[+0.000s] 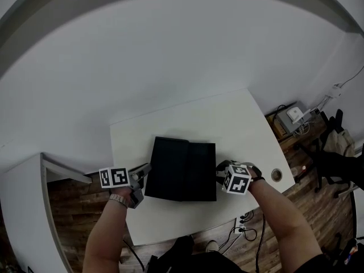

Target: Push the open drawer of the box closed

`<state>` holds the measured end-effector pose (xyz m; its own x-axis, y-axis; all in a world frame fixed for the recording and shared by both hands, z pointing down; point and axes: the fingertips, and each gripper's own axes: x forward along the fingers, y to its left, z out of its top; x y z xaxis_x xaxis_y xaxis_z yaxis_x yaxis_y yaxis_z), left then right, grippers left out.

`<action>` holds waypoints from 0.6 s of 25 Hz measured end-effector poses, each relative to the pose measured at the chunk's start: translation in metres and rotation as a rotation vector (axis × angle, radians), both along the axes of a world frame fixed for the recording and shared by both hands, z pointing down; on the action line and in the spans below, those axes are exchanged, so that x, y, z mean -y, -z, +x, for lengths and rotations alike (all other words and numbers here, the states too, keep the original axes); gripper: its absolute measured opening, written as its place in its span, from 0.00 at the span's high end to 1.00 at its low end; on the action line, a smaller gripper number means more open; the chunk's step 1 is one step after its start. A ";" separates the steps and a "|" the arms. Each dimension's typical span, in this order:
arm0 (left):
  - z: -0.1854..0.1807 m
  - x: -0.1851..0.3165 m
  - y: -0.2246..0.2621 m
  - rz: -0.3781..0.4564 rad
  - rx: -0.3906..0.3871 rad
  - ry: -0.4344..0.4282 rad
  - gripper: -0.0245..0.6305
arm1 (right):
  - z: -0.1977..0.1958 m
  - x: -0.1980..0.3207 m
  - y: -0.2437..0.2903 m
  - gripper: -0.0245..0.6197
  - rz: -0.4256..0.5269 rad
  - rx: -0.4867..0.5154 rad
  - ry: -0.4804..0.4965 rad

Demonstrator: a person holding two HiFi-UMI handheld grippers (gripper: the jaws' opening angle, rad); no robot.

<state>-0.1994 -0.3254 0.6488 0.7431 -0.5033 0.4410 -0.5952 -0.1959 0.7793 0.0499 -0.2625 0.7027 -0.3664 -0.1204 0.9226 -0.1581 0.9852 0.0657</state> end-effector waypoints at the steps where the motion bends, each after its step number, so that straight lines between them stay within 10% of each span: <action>1: 0.000 0.000 0.000 0.001 -0.002 0.006 0.89 | 0.000 0.000 0.000 0.79 0.011 0.002 -0.015; 15: -0.001 -0.001 -0.001 -0.003 -0.020 0.038 0.89 | -0.008 -0.003 0.004 0.85 0.077 0.039 -0.115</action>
